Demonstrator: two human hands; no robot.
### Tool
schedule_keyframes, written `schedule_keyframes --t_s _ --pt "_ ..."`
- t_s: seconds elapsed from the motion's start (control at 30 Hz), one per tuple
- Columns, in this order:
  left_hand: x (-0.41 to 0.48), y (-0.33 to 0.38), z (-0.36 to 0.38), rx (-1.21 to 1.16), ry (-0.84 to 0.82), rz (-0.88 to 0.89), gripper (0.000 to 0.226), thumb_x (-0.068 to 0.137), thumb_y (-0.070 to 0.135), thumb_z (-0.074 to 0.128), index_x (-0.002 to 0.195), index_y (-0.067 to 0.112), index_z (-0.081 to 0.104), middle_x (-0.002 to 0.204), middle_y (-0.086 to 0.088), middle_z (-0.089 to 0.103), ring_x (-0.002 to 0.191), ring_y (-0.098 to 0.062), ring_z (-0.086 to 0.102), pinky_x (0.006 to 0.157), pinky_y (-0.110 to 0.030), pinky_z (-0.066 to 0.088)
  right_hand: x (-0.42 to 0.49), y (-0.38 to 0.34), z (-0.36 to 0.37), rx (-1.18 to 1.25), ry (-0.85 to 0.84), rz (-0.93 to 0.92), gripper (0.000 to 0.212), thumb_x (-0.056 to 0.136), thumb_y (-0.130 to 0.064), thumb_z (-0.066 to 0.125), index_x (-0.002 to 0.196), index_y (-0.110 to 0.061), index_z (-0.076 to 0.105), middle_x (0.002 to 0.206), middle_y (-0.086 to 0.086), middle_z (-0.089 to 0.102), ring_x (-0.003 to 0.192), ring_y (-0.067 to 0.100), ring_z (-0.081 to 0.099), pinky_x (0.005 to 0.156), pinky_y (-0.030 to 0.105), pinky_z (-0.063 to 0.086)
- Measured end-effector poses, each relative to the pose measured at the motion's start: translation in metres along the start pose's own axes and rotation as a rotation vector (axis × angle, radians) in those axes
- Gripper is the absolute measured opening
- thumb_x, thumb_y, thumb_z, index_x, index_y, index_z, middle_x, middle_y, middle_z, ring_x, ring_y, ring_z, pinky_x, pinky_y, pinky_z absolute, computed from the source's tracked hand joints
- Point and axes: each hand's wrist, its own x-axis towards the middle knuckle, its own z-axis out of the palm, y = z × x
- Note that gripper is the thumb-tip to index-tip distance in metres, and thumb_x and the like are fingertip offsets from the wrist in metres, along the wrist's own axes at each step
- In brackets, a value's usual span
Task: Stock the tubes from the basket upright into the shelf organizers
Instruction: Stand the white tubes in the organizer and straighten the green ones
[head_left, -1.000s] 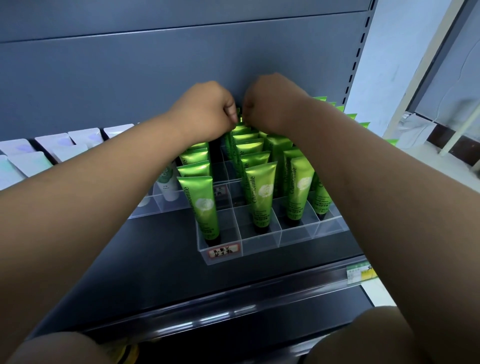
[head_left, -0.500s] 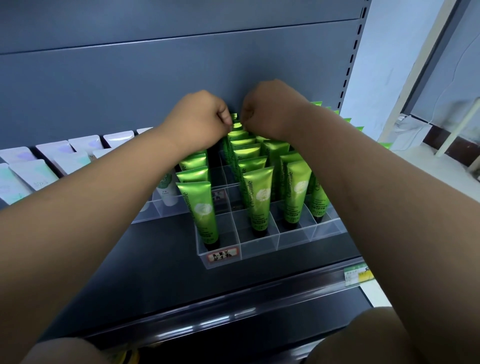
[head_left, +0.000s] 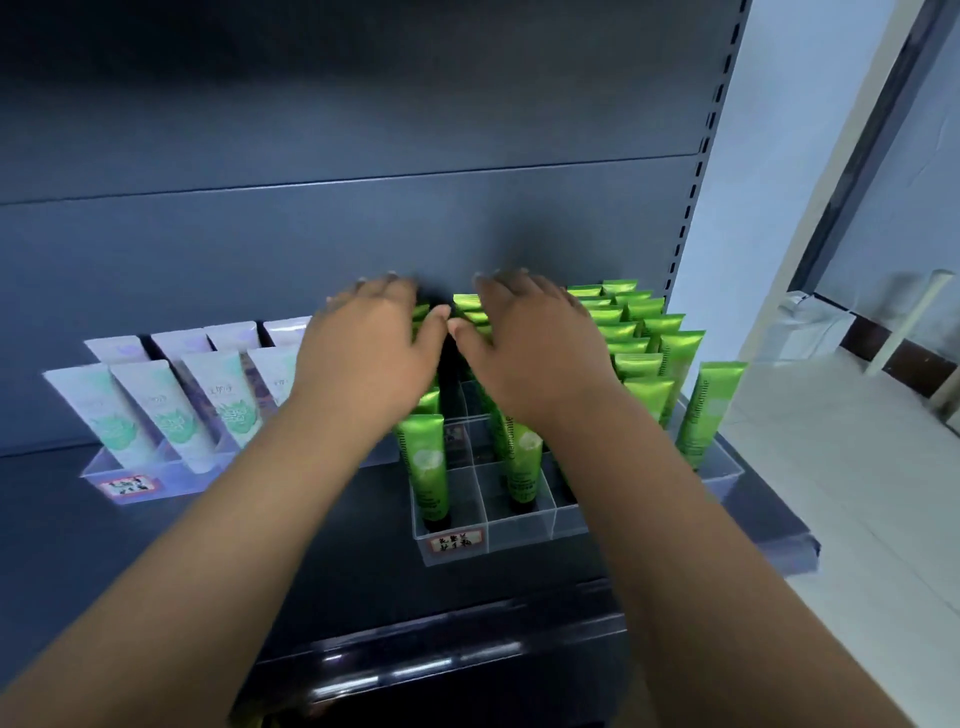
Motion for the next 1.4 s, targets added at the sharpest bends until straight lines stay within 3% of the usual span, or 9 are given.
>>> schedule_keyframes --t_s 0.17,0.5,0.77,0.87,1.0,1.17,1.3,1.4 --pt "-0.020 -0.007 0.000 0.016 0.023 -0.070 0.055 0.095 0.055 0.032 0.115 0.014 0.062 0.123 -0.011 0.066 0.118 -0.037 0.057 0.094 -0.046 0.049 -0.020 -0.017 0.011 0.070 0.005 -0.006 0.058 0.102 -0.049 0.036 0.152 -0.019 0.041 0.158 0.001 0.041 0.152 0.023 0.025 0.123 0.049 0.022" --pt "-0.060 0.002 -0.010 0.074 0.098 -0.055 0.051 0.099 0.048 0.043 0.129 0.011 0.062 0.137 -0.011 0.062 0.132 -0.036 0.052 0.109 -0.052 0.041 -0.034 0.020 -0.001 0.073 0.116 -0.111 0.053 0.100 -0.045 0.042 0.141 -0.015 0.054 0.143 0.005 0.057 0.146 0.027 0.039 0.116 0.050 0.035" --pt "-0.075 0.058 -0.010 -0.017 0.136 -0.119 0.047 0.097 0.048 0.043 0.115 0.011 0.065 0.113 -0.009 0.068 0.109 -0.035 0.059 0.095 -0.048 0.047 -0.064 0.077 -0.025 0.113 0.116 -0.064 0.051 0.101 -0.045 0.047 0.143 -0.016 0.054 0.145 0.004 0.057 0.146 0.025 0.038 0.118 0.045 0.035" --pt "-0.066 0.090 -0.014 -0.017 0.118 -0.098 0.048 0.095 0.049 0.044 0.113 0.011 0.067 0.113 -0.010 0.069 0.109 -0.035 0.060 0.094 -0.044 0.048 -0.073 0.098 -0.028 0.243 0.111 -0.020 0.047 0.099 -0.039 0.053 0.140 -0.016 0.057 0.142 0.004 0.058 0.142 0.027 0.043 0.115 0.046 0.038" --pt "-0.057 0.113 -0.012 -0.074 0.124 -0.046 0.048 0.094 0.050 0.046 0.122 0.016 0.066 0.121 -0.006 0.069 0.115 -0.033 0.059 0.103 -0.049 0.045 -0.075 0.111 -0.034 0.390 0.144 0.037 0.041 0.096 -0.035 0.057 0.132 -0.016 0.063 0.133 0.002 0.062 0.131 0.026 0.051 0.104 0.044 0.046" --pt "-0.053 0.114 0.007 -0.181 0.144 -0.061 0.041 0.092 0.043 0.053 0.120 0.018 0.070 0.116 -0.002 0.072 0.111 -0.030 0.061 0.101 -0.049 0.047 -0.073 0.115 -0.036 0.412 0.122 0.050 0.035 0.092 -0.024 0.065 0.126 -0.016 0.068 0.129 0.001 0.064 0.127 0.022 0.052 0.101 0.033 0.043" --pt "-0.043 0.120 0.008 -0.239 0.182 -0.008 0.031 0.090 0.033 0.061 0.115 0.019 0.072 0.110 0.001 0.071 0.109 -0.027 0.058 0.099 -0.043 0.046 -0.067 0.115 -0.037 0.428 0.097 0.050 0.034 0.089 -0.018 0.065 0.123 -0.018 0.070 0.125 -0.001 0.065 0.124 0.020 0.054 0.100 0.037 0.047" --pt "-0.045 0.118 0.016 -0.260 0.117 0.089 0.027 0.083 0.031 0.063 0.106 0.021 0.074 0.111 0.005 0.071 0.111 -0.025 0.059 0.100 -0.040 0.046 -0.059 0.112 -0.035 0.415 0.100 0.021 0.030 0.087 -0.016 0.064 0.116 -0.019 0.073 0.119 -0.001 0.067 0.117 0.019 0.057 0.094 0.036 0.050"
